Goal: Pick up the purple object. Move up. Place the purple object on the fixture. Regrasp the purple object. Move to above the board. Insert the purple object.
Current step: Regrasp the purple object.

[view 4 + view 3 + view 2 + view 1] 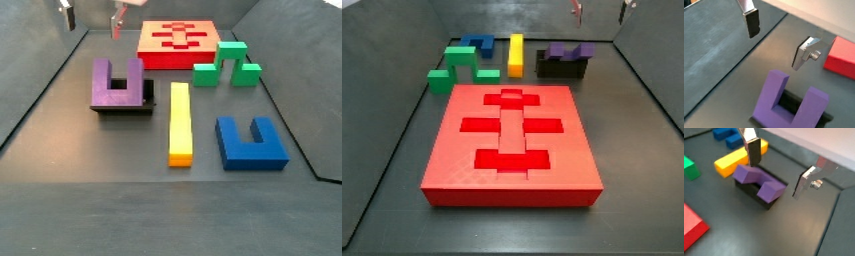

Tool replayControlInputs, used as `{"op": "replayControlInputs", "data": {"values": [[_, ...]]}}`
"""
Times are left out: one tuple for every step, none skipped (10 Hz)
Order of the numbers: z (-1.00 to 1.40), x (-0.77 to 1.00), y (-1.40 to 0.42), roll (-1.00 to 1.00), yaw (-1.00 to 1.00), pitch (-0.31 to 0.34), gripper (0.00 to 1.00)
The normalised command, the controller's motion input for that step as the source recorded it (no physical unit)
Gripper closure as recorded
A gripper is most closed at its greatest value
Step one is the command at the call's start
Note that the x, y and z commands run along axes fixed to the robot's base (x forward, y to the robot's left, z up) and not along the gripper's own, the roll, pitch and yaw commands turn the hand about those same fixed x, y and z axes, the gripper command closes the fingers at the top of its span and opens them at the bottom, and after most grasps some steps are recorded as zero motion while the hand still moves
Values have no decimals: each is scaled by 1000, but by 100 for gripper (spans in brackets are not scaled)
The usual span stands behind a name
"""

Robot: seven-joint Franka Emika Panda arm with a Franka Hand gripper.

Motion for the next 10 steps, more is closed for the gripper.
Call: {"op": "replayControlInputs", "data": {"values": [[0,283,0,1000,340,280,0],[0,277,0,1000,480,277,0],[-77,257,3,997,591,297,0],[-131,220,17,923,643,323,0],[-194,180,40,817,706,349,0],[-200,257,20,723,723,286,0],[-80,517,0,763,511,134,0],[0,571,0,937,411,57,0],[0,617,0,989,349,20,0],[0,674,-91,1000,260,20,0]]}}
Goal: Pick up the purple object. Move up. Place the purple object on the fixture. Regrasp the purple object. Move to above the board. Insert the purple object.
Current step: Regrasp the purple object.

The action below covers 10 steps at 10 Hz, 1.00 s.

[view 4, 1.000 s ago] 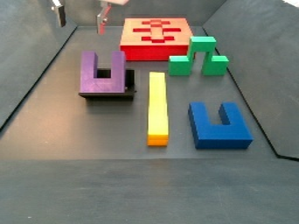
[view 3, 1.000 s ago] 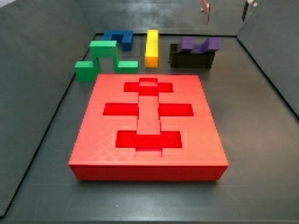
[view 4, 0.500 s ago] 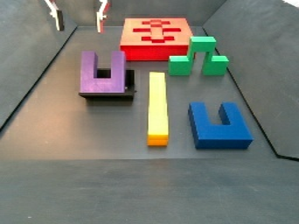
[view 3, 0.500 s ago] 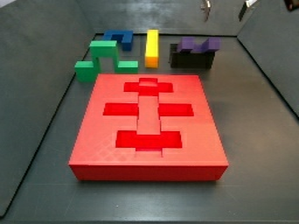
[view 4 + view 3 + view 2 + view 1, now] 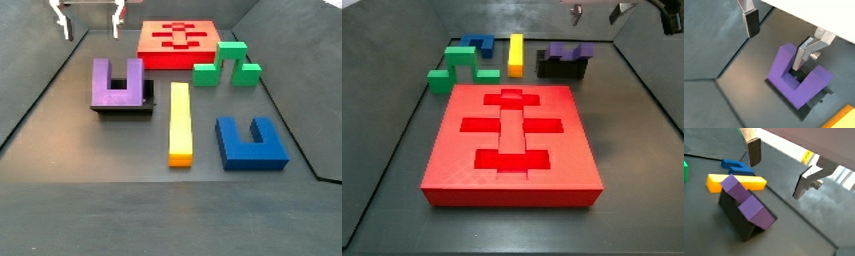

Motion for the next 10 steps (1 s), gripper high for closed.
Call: {"op": "replayControlInputs", "data": {"values": [[-217,500,-271,906,237,71,0],[-529,457,-329,603,249,0,0],[-643,297,-194,146,243,-71,0],[-500,240,-66,66,251,0,0],[-389,354,-43,137,254,0,0],[-251,594,-29,254,249,34,0],[-109,771,-57,326,229,89,0],[-89,857,-86,309,220,103,0],[-109,771,-106,331,163,120,0],[-203,774,-111,243,74,51,0]]}}
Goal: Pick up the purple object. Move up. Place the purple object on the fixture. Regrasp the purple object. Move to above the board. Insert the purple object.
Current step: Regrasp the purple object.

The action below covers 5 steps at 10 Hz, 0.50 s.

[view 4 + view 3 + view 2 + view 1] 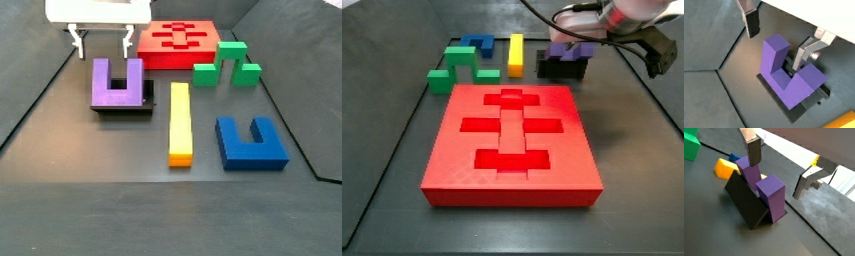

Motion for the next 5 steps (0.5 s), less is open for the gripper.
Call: {"op": "replayControlInputs", "data": {"values": [[-274,791,-94,254,34,86,0],[-271,643,0,63,3,37,0],[-274,640,23,0,0,0,0],[-274,757,134,0,0,0,0],[-297,769,151,0,0,0,0]]}}
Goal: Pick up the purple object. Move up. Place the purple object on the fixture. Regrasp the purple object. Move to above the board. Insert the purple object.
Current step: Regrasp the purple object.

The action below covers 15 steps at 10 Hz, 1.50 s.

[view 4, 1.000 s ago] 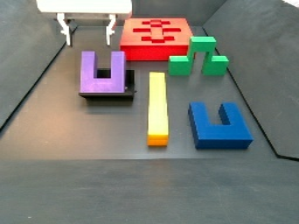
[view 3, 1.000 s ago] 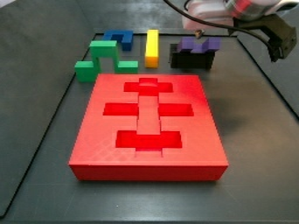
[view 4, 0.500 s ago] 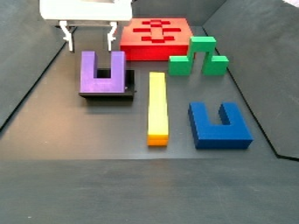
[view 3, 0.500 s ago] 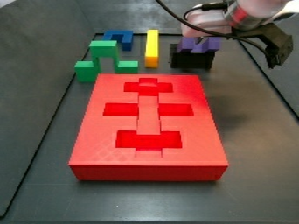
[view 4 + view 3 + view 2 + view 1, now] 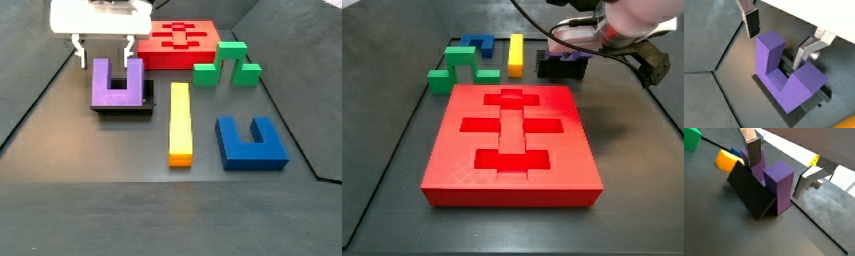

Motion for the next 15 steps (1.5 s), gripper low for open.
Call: {"op": "replayControlInputs", "data": {"values": [[-237,763,160,0,0,0,0],[-94,646,103,20,0,77,0],[0,357,31,46,0,143,0],[0,251,94,37,0,171,0],[134,151,157,0,0,194,0],[0,74,43,17,0,120,0],[-20,0,0,0,0,0,0],[-163,-74,-160,0,0,0,0],[-80,0,-149,43,0,0,0],[0,0,0,0,0,0,100],[0,0,0,0,0,0,100],[0,0,0,0,0,0,100],[0,0,0,0,0,0,100],[0,0,0,0,0,0,100],[0,0,0,0,0,0,100]]}}
